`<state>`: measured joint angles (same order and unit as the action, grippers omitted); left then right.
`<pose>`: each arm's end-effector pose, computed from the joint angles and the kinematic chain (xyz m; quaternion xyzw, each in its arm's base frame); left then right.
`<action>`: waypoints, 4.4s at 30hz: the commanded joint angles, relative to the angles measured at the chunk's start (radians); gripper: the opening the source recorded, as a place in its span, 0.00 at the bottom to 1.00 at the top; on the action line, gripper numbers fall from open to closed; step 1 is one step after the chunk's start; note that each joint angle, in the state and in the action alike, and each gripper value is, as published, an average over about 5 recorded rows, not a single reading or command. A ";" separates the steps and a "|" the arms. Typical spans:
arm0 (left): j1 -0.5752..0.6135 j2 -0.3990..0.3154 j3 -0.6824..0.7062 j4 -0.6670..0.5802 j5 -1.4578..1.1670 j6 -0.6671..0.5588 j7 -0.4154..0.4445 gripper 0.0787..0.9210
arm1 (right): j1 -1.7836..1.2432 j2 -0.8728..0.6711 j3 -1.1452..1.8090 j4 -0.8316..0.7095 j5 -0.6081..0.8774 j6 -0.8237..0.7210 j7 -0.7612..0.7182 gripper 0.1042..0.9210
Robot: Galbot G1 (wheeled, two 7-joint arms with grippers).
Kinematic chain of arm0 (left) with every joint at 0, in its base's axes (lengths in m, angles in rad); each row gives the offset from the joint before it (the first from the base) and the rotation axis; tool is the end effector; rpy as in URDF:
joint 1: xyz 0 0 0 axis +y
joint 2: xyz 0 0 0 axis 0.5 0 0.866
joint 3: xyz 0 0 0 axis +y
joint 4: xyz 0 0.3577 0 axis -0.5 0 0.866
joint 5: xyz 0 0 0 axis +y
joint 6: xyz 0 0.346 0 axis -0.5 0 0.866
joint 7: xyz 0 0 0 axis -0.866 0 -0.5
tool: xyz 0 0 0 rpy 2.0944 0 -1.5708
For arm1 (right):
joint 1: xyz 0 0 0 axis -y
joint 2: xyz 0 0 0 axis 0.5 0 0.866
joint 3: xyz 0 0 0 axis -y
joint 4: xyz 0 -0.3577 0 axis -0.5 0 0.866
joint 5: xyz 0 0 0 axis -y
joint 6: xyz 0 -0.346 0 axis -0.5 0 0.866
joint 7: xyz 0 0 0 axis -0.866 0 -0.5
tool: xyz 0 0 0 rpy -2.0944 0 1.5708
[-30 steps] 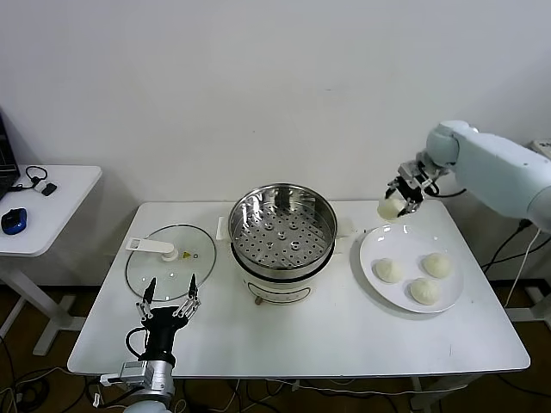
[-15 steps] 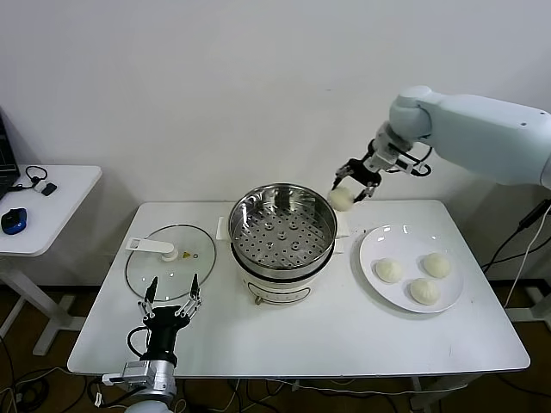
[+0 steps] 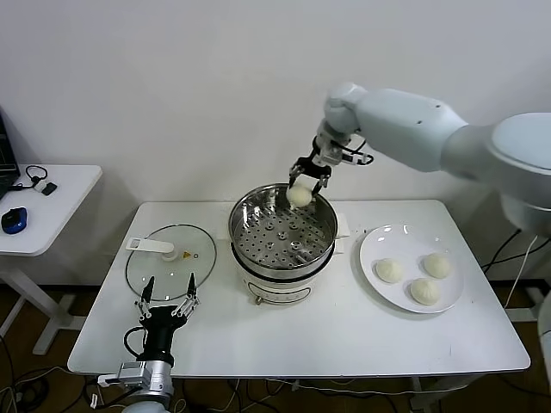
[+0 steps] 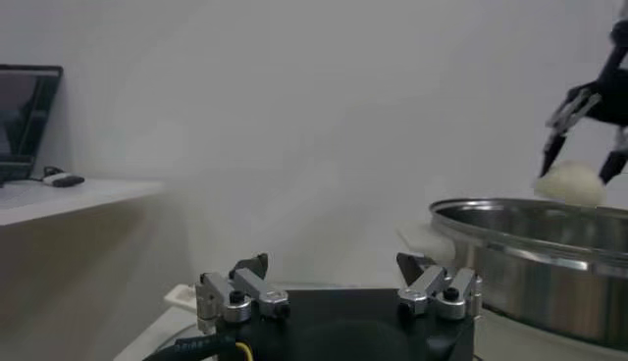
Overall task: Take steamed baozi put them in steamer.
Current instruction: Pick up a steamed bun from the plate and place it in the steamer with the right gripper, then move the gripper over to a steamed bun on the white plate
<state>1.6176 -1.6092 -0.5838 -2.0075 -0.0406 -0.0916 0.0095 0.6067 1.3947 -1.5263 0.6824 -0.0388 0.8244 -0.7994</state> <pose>0.1490 0.0107 -0.3474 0.0332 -0.9990 0.0209 0.0208 0.6566 0.0809 -0.0463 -0.6374 0.1643 -0.7524 0.0227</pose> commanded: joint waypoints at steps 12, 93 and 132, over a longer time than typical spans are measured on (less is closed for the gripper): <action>-0.003 -0.032 0.000 0.000 -0.011 0.001 0.000 0.88 | -0.169 0.153 0.073 -0.229 -0.073 0.048 0.018 0.64; 0.031 -0.025 -0.008 -0.028 -0.002 0.004 0.005 0.88 | -0.094 -0.538 -0.234 0.417 0.583 -1.121 -0.134 0.88; 0.032 -0.028 -0.012 -0.019 0.010 -0.002 0.005 0.88 | -0.232 -0.469 -0.074 0.233 0.481 -1.030 -0.157 0.88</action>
<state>1.6504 -1.6092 -0.5949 -2.0253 -0.0292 -0.0954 0.0139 0.3877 0.9220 -1.6123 0.9272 0.4528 -0.2071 -0.9546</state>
